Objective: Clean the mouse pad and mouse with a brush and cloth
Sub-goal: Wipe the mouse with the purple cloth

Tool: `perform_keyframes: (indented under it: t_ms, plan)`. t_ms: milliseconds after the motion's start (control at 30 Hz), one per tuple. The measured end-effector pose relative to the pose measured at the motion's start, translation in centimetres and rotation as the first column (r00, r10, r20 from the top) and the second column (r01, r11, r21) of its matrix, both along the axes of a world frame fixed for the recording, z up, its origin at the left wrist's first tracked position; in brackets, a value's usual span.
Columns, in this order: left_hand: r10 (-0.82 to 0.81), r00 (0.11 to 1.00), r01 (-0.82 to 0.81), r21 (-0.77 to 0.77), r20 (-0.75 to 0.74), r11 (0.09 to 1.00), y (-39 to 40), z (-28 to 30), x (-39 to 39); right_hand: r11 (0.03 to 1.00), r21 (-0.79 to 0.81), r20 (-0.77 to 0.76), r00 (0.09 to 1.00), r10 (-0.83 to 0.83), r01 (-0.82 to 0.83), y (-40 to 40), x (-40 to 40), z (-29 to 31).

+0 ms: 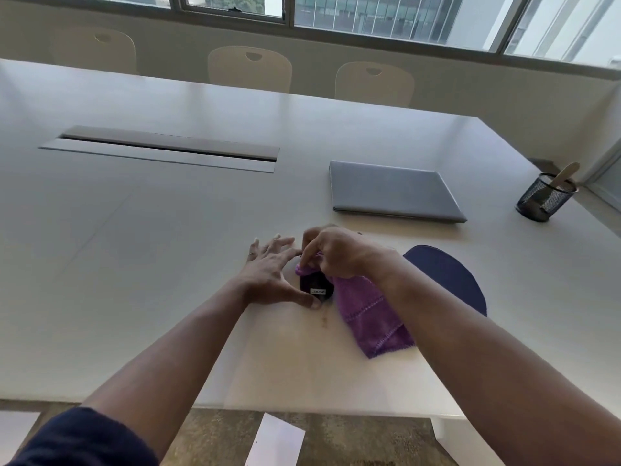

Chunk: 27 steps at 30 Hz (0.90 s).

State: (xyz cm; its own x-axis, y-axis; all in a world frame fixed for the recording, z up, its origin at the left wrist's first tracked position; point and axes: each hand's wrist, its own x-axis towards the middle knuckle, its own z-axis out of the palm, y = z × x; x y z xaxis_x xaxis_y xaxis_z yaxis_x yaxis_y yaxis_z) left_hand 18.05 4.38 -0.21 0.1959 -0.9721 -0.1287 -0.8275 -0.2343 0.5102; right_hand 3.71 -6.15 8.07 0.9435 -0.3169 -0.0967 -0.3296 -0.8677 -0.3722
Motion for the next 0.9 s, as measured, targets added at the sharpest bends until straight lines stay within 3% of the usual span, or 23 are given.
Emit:
perform_keyframes:
  t_ms: [200, 367, 567, 900]
  plan:
    - [0.015, 1.000, -0.015, -0.001, -0.015, 1.000, 0.1, 0.1, 0.0, 0.999, 0.036, -0.125, 0.992, 0.036, -0.032, -0.5, -0.8, 0.8]
    - [0.001, 1.000, -0.001, 0.001, -0.010, 1.000, 0.1, 0.1, -0.1, 0.996, -0.025, -0.007, 0.996, -0.090, 0.089, -0.9, 0.1, 0.3]
    - [0.000, 1.000, 0.000, 0.008, -0.001, 1.000, 0.2, 0.1, -0.1, 0.995, 0.102, -0.049, 0.999, -0.008, 0.013, -0.2, 0.5, -1.5]
    - [0.001, 1.000, -0.001, 0.007, 0.017, 1.000, -0.2, -0.5, 0.2, 0.998, -0.039, -0.057, 0.997, -0.053, 0.051, -0.6, 2.0, -1.1]
